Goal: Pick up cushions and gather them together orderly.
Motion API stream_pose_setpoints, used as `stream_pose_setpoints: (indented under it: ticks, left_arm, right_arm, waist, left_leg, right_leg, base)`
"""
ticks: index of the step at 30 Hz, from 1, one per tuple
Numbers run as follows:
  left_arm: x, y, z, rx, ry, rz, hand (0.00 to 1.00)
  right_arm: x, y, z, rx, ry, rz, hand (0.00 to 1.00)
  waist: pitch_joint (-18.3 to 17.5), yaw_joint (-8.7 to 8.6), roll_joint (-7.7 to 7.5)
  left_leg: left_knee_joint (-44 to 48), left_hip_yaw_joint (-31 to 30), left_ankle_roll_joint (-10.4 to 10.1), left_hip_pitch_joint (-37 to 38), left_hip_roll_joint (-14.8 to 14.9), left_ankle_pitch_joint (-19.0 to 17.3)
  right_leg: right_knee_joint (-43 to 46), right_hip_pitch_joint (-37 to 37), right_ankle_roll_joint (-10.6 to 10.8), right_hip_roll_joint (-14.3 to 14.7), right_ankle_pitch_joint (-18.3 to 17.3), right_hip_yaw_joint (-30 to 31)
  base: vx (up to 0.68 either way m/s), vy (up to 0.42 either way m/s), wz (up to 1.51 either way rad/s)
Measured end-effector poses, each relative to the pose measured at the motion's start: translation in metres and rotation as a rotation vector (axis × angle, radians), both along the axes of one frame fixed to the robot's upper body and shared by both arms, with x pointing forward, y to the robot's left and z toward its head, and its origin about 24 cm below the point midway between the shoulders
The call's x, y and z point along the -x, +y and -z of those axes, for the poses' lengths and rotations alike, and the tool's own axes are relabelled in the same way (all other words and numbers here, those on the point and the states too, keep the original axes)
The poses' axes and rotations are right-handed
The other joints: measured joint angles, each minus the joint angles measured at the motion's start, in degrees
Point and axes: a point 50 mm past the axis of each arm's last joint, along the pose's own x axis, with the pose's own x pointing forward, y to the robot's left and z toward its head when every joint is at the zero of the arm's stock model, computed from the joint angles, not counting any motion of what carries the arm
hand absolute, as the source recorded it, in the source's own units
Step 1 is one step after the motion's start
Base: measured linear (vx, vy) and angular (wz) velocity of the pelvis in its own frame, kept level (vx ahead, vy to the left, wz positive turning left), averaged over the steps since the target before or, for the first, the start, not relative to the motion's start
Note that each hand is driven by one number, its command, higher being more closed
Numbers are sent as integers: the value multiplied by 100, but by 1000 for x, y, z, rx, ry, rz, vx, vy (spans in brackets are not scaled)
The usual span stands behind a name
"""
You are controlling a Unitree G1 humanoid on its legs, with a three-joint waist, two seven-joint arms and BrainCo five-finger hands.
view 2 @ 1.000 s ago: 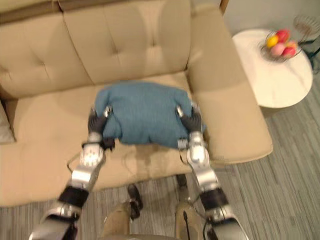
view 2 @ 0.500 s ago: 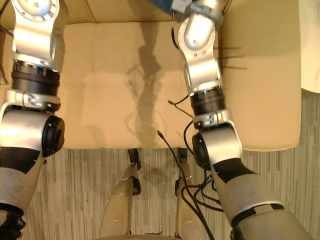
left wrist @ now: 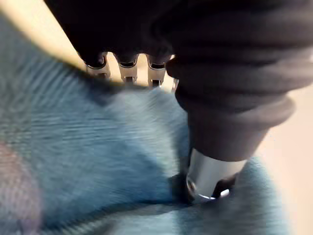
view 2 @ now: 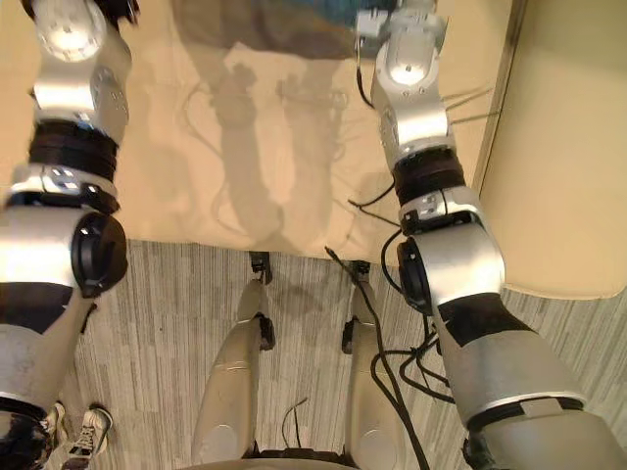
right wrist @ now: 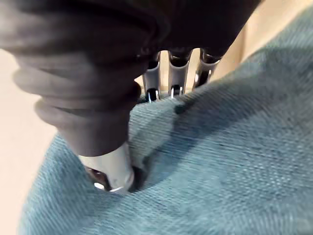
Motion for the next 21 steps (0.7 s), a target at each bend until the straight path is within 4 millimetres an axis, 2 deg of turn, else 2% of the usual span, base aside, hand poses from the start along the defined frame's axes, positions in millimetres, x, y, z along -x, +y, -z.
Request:
stream_pose_setpoints:
  ticks: [1,4,7,9,12,15,16,18,20,21]
  left_arm:
    - [-2,2,10,18,22,5,0]
    - [-7,11,61,64,134,9,0]
    - [-4,22,83,47,175,-8,0]
    - [-1,32,93,46,196,-28,0]
    - [12,61,105,41,199,-102,0]
    - [30,75,97,-24,126,-137,0]
    - [41,71,90,-61,49,-124,0]
    - [62,63,88,-126,-62,-105,0]
    - [80,48,96,-176,-127,-44,0]
    - [91,38,111,-174,-139,3,0]
  right_arm:
    - [-1,0,5,3,14,-1,0]
    - [-2,6,31,-17,62,-33,0]
    - [4,7,32,-6,24,-64,0]
    - [6,6,36,28,16,-74,0]
    - [7,4,50,59,33,-98,0]
    - [16,-15,63,85,15,-75,0]
    - [25,-27,68,99,-12,-57,0]
    - [42,-37,81,122,-43,-52,0]
    - [59,-45,105,160,-37,-49,0]
    - [69,-48,124,168,-3,-57,0]
  waist:
    - [0,-5,0]
    - [2,-46,1]
    - [3,-57,3]
    - [3,-45,3]
    - [4,-37,6]
    - [4,45,6]
    - [5,122,8]
    - [6,161,9]
    - [5,238,11]
    - [3,266,20]
  left_leg:
    - [0,5,0,-29,2,0]
    - [1,110,-7,-96,63,-5]
    - [59,183,-40,-96,139,-31]
    - [152,228,-81,-94,192,-66]
    - [164,287,-111,-23,323,-84]
    - [166,278,-154,21,424,-49]
    - [170,274,-200,60,439,-15]
    - [206,241,-200,181,454,-17]
    - [304,222,-232,428,476,-105]
    - [384,166,-224,635,483,-195]
  right_leg:
    - [0,-33,0,2,0,5]
    - [24,-152,-1,44,1,80]
    - [79,-202,-1,84,0,153]
    - [100,-202,-5,135,-3,195]
    - [167,-203,-76,259,-53,238]
    - [254,-198,-125,356,-83,202]
    - [272,-157,-138,365,-93,184]
    - [308,0,-160,372,-133,138]
    - [387,303,-162,374,-260,73]
    - [553,504,-181,371,-414,8]
  base:
    - [20,82,-4]
    - [2,80,-14]
    - [-20,46,-16]
    - [-49,22,-18]
    - [-65,-6,-18]
    - [-75,-5,-6]
    - [-67,19,1]
    - [-45,42,11]
    - [-38,43,18]
    - [-25,35,26]
